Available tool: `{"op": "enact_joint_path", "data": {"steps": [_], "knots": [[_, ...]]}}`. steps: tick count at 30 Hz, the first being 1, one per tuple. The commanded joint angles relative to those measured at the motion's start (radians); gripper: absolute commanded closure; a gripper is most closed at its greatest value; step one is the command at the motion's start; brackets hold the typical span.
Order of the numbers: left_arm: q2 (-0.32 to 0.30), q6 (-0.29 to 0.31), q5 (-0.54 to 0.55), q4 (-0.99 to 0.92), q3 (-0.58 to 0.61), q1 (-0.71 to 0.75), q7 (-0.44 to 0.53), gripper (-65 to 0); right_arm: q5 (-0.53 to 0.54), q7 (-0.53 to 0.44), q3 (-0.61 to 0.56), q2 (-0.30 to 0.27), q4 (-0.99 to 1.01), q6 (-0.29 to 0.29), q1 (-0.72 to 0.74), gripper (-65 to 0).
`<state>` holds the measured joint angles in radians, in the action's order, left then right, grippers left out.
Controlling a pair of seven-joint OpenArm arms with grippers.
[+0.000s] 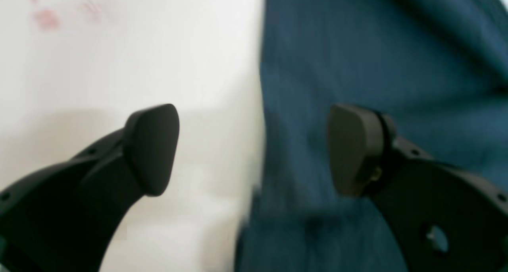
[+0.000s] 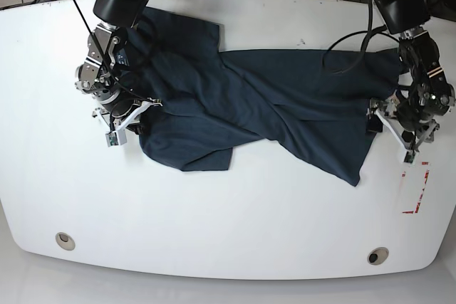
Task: Layout the t-shirt on the table in an organized manner, then fold the t-shirt properly
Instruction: 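Hold the shirt with both grippers and smooth it flat on the table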
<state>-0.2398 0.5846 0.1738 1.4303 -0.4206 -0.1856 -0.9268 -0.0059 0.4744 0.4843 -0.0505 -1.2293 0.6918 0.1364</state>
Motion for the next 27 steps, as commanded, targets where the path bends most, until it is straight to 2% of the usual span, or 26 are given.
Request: {"op": "enact_joint_path", "data": {"steps": [1, 7, 18, 24, 27], "knots": [[-0.01, -0.001, 0.014, -0.05, 0.001, -0.079, 0.024, -53.6, -0.018, 0.036, -0.003, -0.007, -0.005, 0.006, 0.007, -1.7], [-0.011, -0.001, 0.014, -0.291, 0.001, -0.237, 0.058, -53.6, -0.018, 0.036, -0.003, -0.007, -0.005, 0.006, 0.007, -1.7], [-0.033, -0.004, -0.02, -0.684, 0.122, -0.383, 0.3, -53.6, -0.015, 0.036, -0.003, -0.002, -0.005, 0.006, 0.007, -1.6], [-0.031, -0.074, -0.044, -0.885, 0.134, -0.429, 0.433, -53.6, -0.013, 0.036, -0.003, -0.002, -0.005, 0.006, 0.007, -1.6], [-0.03, -0.079, -0.044, -0.952, 0.134, -0.443, 0.45, -53.5, -0.013, 0.036, -0.003, -0.002, -0.005, 0.006, 0.007, -1.6]]}}
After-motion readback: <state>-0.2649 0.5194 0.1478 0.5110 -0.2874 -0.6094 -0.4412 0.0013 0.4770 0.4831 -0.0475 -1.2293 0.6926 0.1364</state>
